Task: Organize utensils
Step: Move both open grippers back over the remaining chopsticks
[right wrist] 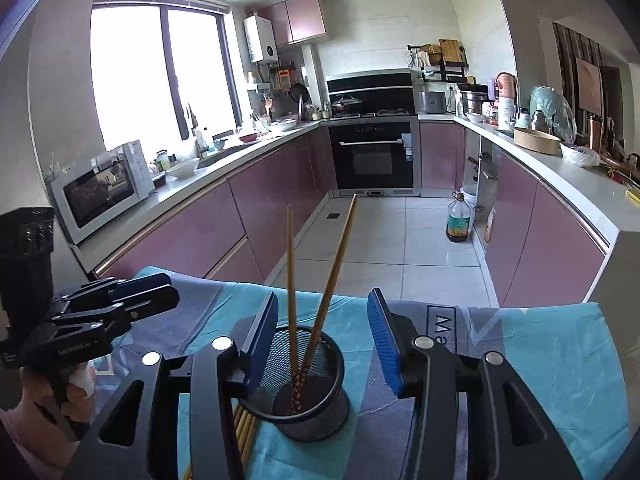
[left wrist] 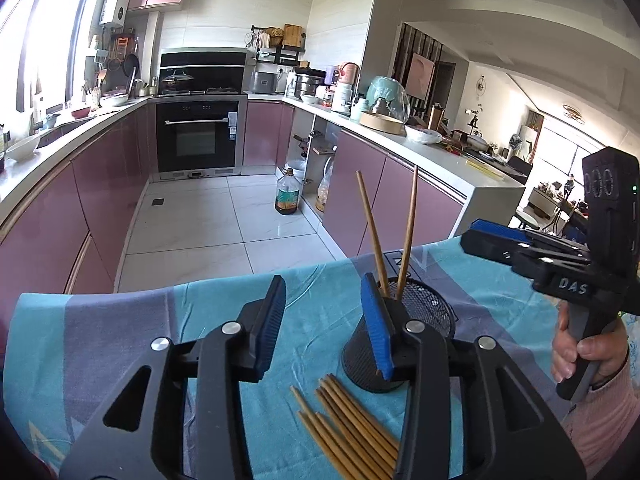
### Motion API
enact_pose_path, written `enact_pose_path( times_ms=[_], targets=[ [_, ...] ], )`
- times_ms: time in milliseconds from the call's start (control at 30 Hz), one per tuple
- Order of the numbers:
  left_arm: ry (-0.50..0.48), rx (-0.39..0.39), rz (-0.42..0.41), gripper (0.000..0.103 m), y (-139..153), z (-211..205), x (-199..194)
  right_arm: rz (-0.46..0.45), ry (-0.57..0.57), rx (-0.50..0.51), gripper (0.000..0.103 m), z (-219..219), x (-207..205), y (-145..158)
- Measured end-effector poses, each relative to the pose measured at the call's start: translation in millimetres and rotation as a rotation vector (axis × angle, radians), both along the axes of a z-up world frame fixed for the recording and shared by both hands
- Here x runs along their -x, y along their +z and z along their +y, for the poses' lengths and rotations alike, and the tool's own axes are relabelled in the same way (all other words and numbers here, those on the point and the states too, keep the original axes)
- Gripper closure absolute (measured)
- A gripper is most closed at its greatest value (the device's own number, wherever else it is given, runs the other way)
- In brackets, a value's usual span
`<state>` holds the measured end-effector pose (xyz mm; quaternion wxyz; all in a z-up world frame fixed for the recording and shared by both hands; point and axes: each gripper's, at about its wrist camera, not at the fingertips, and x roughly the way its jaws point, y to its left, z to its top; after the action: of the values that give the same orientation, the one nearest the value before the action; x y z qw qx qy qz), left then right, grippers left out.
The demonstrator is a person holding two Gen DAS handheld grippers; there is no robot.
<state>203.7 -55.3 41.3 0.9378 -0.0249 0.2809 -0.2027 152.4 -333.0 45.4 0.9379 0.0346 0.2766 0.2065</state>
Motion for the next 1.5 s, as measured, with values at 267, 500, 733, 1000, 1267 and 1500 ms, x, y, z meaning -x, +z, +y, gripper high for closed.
enact_pose_path(
  times_ms=[267,500,733,1000,1267,1500],
  targets=[
    [0.008,-0.036,0.104,0.06,-48,33,37,0.092,0.14,-0.007,0.058,19,43,-36],
    [-0.005,-0.066,0.201,0.06,-89,30,56,0.257,0.162,0.032,0.058,41,46,-91],
    [-0.015,-0.067,0.265,0.06,-114,23,65,0.306,0.155,0.07,0.058,55,51,-112],
    [-0.032,-0.082,0.307,0.06,-124,11,73,0.324,0.149,0.1,0.062,61,57,-123],
    [-0.05,-0.124,0.316,0.06,-131,0,78,0.327,0.147,0.125,0.066,63,60,-128],
    [-0.048,-0.153,0.315,0.06,-136,-4,80,0.321,0.145,0.151,0.067,68,61,-130]
  ],
)
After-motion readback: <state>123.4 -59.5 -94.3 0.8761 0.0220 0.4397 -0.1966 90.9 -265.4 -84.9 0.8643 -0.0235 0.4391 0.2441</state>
